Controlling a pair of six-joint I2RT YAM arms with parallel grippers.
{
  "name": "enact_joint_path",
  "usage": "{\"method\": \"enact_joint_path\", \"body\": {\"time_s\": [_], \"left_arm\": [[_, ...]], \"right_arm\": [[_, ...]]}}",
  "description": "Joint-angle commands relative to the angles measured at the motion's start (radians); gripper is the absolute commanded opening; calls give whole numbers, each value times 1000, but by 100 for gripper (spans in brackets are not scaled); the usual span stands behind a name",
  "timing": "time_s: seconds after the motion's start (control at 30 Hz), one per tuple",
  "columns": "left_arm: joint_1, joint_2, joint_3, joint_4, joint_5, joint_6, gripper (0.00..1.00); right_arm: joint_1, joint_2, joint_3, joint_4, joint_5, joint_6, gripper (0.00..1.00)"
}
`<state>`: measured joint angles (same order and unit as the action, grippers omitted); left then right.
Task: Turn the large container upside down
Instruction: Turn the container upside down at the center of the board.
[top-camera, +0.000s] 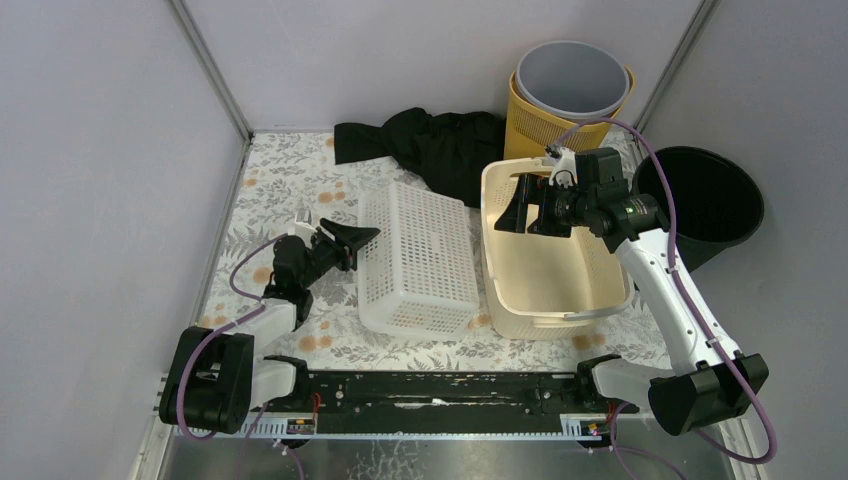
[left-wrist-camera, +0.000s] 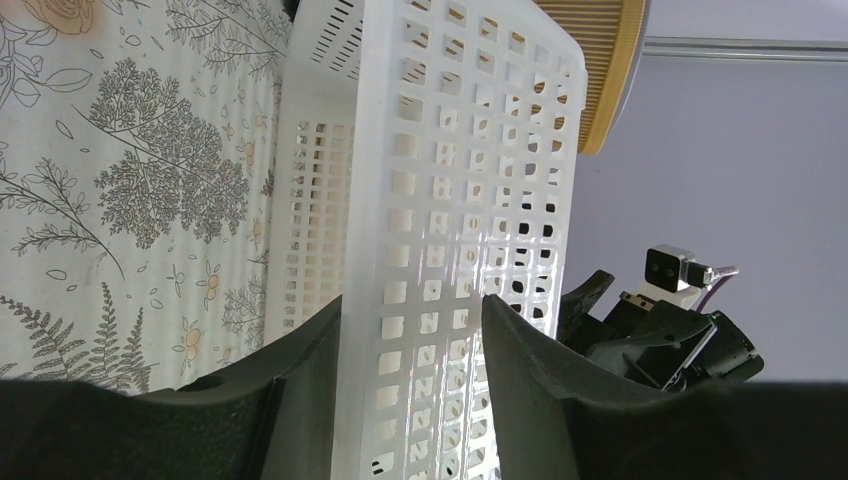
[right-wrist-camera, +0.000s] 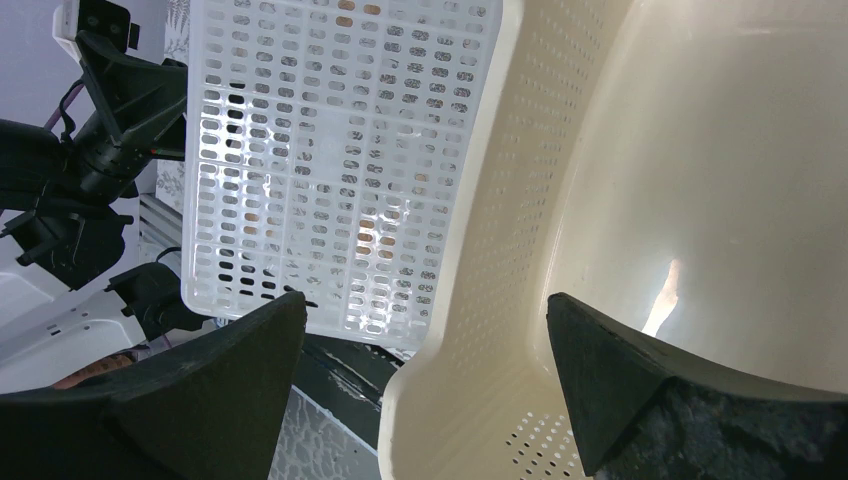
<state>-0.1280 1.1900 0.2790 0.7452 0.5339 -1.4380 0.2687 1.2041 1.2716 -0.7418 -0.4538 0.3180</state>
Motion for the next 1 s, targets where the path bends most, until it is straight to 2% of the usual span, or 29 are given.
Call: {"method": "enact_joint_path", "body": {"time_s": [0.0,0.47,0.97], "left_arm": [[4,2,23,-44,5,47,54],[4,6,13,-73,11,102,52],[7,-35,15,-181,-33,204,53]], "right_arm": [[12,-23,19,22,-2,-5,97],[14,-27,5,23,1,-4,97],[20,-25,-8,31,4,1,97]]}}
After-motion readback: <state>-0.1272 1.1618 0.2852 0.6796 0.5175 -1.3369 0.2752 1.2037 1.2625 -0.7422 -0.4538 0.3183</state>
